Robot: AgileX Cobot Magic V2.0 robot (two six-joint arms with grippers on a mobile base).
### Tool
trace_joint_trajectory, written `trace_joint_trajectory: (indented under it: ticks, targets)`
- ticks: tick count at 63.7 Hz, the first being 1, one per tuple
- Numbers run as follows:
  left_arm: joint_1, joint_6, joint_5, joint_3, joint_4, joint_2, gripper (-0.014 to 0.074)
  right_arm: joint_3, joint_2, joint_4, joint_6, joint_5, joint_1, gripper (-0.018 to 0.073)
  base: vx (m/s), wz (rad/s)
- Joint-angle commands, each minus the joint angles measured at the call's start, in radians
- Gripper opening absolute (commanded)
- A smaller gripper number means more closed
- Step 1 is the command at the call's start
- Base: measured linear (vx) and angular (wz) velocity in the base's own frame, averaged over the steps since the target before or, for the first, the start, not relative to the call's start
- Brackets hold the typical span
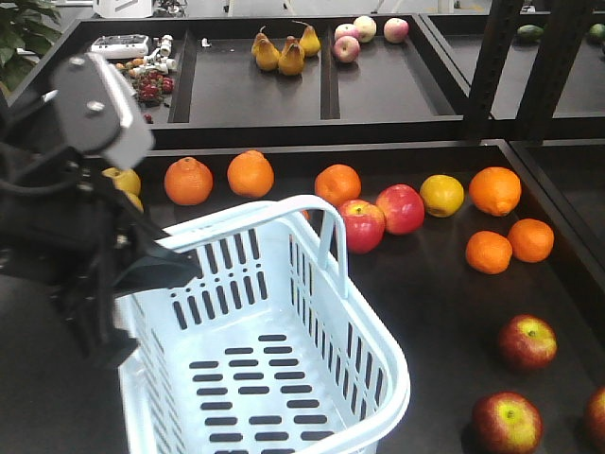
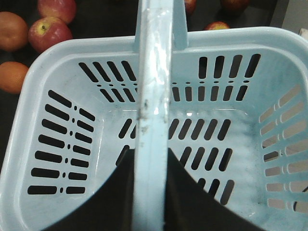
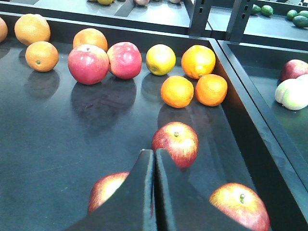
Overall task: Pick three apples into basket with both arms
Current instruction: 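Swing the left arm forward and lower the basket onto the table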
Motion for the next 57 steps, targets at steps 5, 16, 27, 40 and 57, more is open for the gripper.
trace_joint_trajectory:
  ticks: [5,16,27,40,57]
  targets:
    - [-0.002,0.140,-0.169,-0.036,-0.105,0.068,-0.0007,-0.032,-0.006,-0.007,-0.010,-0.072,-0.001,-0.0008,0.00,0.00]
    - [-0.002,0.268,-0.217,-0.089,-0.162,0.166,-0.0007,-0.032,-0.006,-0.007,-0.010,-0.072,-0.001,-0.0008,0.00,0.00]
    - [-0.002,0.290,-0.213,-0.241,-0.164,0.291,-0.0007,-0.032,-0.006,-0.007,-0.010,-0.072,-0.001,-0.0008,0.00,0.00]
    - [-0.002,0.294,-0.187,-0.388,-0.157,0.460,-0.0007,-0.032,-0.006,-0.007,-0.010,-0.072,-0.001,-0.0008,0.00,0.00]
    - [-0.002,0.334,-0.164,-0.454,-0.156,0.615,-0.0007,-0.032,-0.006,-0.007,-0.010,-0.072,-0.001,-0.0008,0.00,0.00]
